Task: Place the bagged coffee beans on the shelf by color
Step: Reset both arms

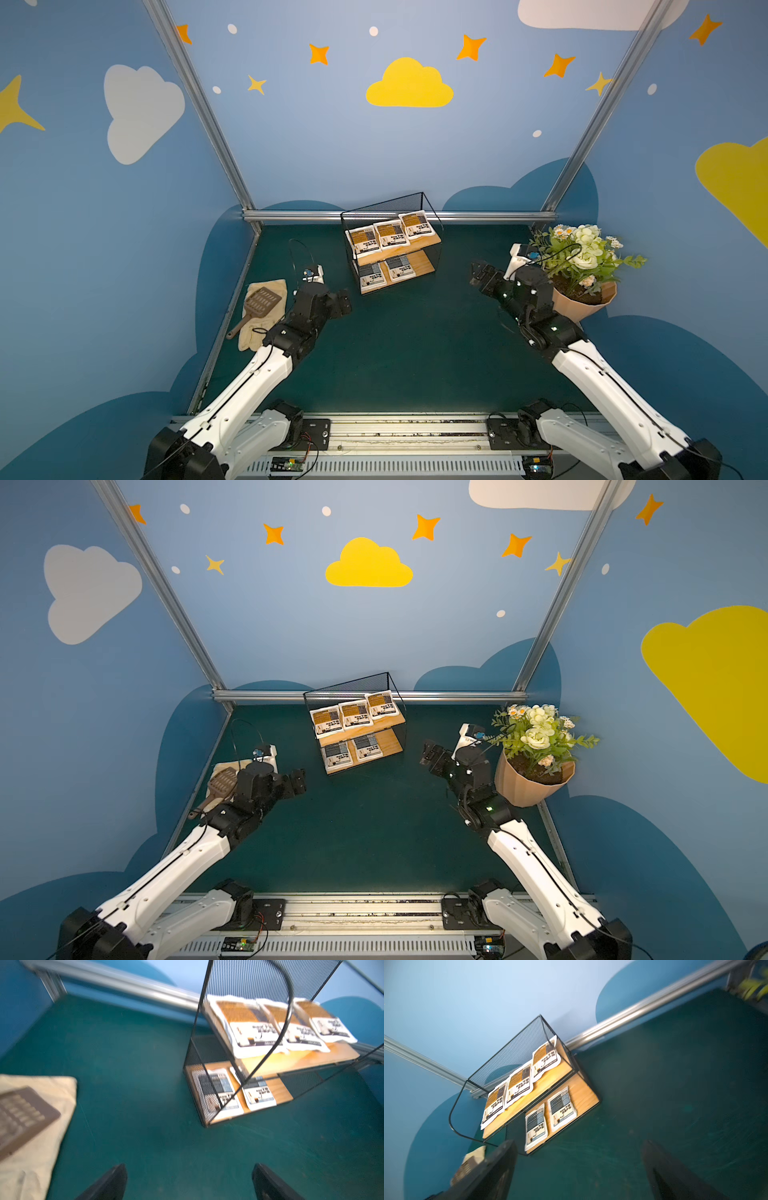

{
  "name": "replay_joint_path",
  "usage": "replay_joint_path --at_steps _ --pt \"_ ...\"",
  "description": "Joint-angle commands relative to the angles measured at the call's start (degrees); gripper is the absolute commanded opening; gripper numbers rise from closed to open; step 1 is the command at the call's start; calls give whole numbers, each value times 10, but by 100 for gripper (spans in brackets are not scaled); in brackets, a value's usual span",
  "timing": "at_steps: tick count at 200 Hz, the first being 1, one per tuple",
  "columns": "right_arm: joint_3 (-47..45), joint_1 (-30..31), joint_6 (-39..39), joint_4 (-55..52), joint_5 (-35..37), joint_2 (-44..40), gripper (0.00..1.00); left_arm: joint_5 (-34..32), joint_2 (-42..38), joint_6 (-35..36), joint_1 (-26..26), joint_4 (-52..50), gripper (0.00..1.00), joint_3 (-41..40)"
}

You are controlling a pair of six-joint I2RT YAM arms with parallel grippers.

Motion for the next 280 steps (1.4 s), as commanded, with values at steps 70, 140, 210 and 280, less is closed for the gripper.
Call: replay_joint_path --at_steps 70,140,210,280 --pt "-128 -242 -146 100 44 67 98 -67 83 192 99 255 100 -104" --pt "-195 -238 -247 321 -12 248 98 20 183 212 146 421 100 -149" --pt "-263 -198 -322 550 -66 332 98 117 339 198 210 534 100 -129" --pt "-214 -207 -330 410 -84 307 98 146 332 192 224 506 100 -119"
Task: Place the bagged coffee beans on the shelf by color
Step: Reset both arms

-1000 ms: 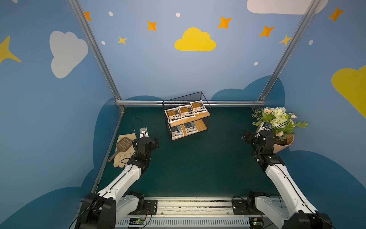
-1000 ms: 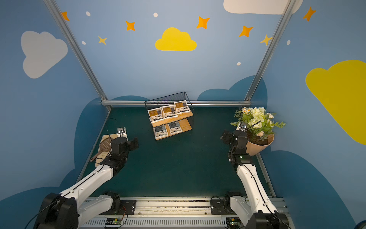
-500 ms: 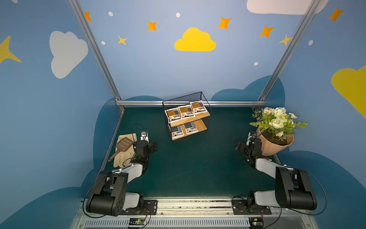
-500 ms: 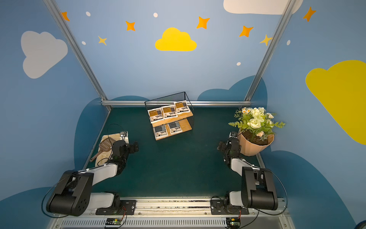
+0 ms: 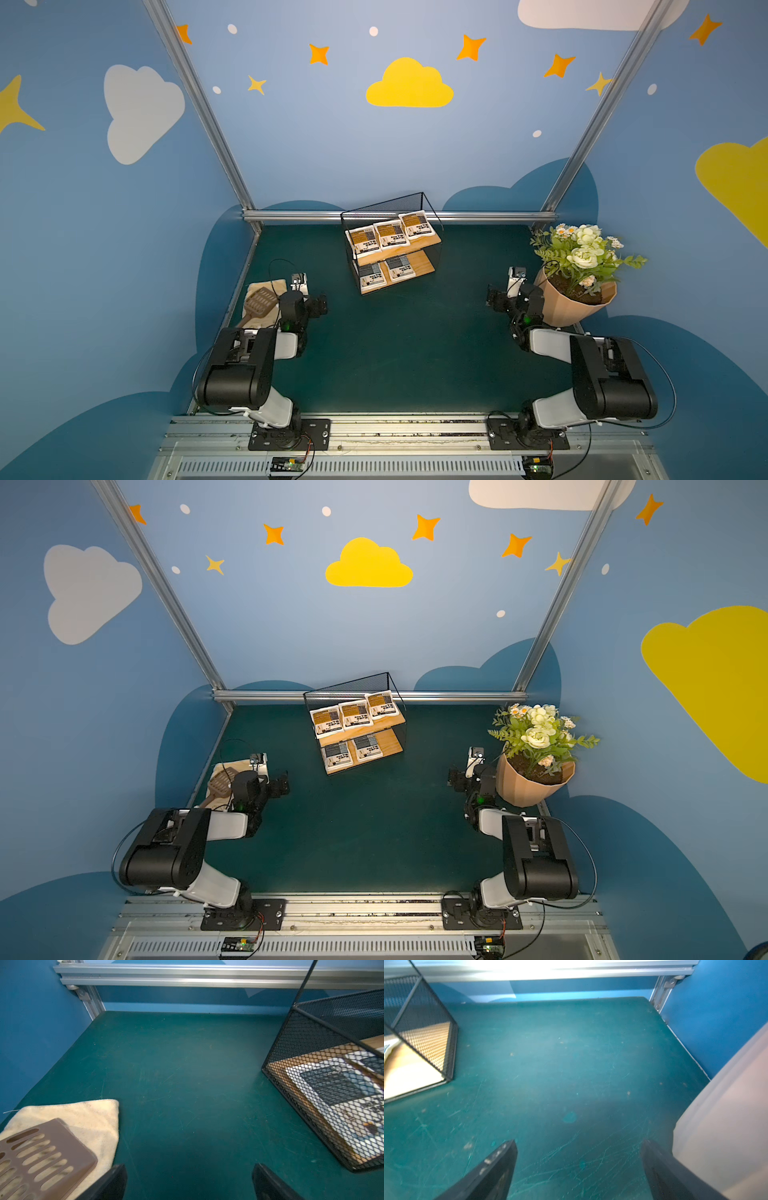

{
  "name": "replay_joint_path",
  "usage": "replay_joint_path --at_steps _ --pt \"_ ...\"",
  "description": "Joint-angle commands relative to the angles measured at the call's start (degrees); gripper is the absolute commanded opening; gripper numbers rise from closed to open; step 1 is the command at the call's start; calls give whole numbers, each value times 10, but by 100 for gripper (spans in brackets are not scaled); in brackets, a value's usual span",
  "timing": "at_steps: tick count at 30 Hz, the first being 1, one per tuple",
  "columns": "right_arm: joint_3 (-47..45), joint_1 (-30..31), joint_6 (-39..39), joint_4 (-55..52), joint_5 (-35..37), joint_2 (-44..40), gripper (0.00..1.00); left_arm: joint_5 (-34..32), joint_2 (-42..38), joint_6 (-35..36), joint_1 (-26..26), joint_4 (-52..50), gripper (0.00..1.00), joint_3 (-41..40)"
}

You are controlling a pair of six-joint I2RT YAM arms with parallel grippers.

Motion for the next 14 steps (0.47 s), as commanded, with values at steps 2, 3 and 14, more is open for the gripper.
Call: replay_joint_path --at_steps 2,3,14 --pt "4 2 -12 -35 -10 -6 98 16 -8 -3 1 8 100 4" --pt "5 2 -12 -37 -11 -6 98 16 -8 -2 1 9 100 4" --pt "0 5 -20 -30 -17 -8 98 23 -11 2 0 12 100 1"
